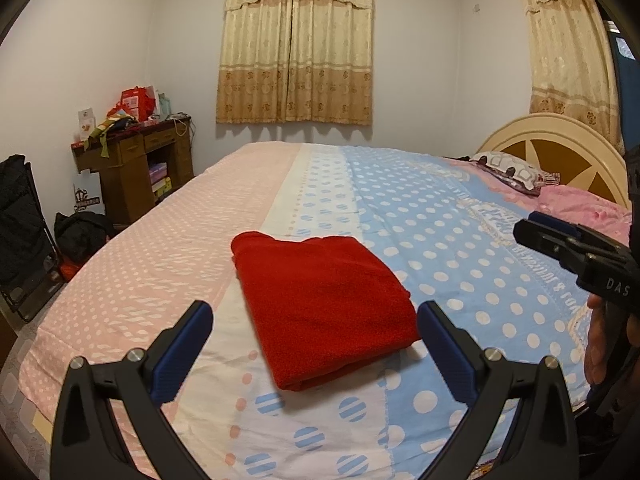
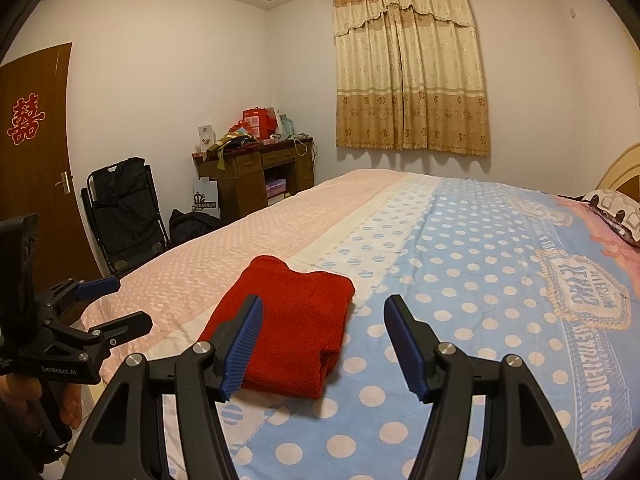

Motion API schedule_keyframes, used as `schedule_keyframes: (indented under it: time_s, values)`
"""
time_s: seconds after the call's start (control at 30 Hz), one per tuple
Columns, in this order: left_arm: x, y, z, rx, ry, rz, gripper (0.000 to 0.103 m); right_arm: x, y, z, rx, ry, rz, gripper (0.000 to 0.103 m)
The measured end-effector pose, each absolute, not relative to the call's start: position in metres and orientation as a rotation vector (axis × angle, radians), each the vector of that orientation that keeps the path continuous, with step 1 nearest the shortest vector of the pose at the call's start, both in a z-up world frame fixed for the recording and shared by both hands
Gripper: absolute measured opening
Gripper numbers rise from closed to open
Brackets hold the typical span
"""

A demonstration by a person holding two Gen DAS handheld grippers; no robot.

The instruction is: Fold small clothes

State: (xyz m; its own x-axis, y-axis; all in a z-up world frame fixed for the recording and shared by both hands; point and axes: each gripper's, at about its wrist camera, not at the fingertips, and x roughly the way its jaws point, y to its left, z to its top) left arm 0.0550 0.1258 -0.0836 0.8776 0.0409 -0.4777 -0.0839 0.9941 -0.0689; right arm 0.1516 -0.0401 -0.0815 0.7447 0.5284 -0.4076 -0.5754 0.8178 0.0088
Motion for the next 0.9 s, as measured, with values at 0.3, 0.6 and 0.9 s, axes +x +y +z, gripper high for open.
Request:
schedule_keyframes:
  time_s: [0.3,0.6,0.9]
  values:
    - [0.051,0.129,-0.074,-0.075,0.462,0.092,0.103,0.148,-0.038,-0.078,-0.125,0.384,0.607,0.064]
    - [0.051,0.141,-0.069,-0.083,0.45,0.125,0.103,0.14,-0.035,-0.074,-0.13,0.337,0.623,0.064]
    - [0.05,0.144,-0.073,-0.085,0.438,0.112,0.103,0.142,-0.034,-0.078,-0.129,0.346,0.624,0.064]
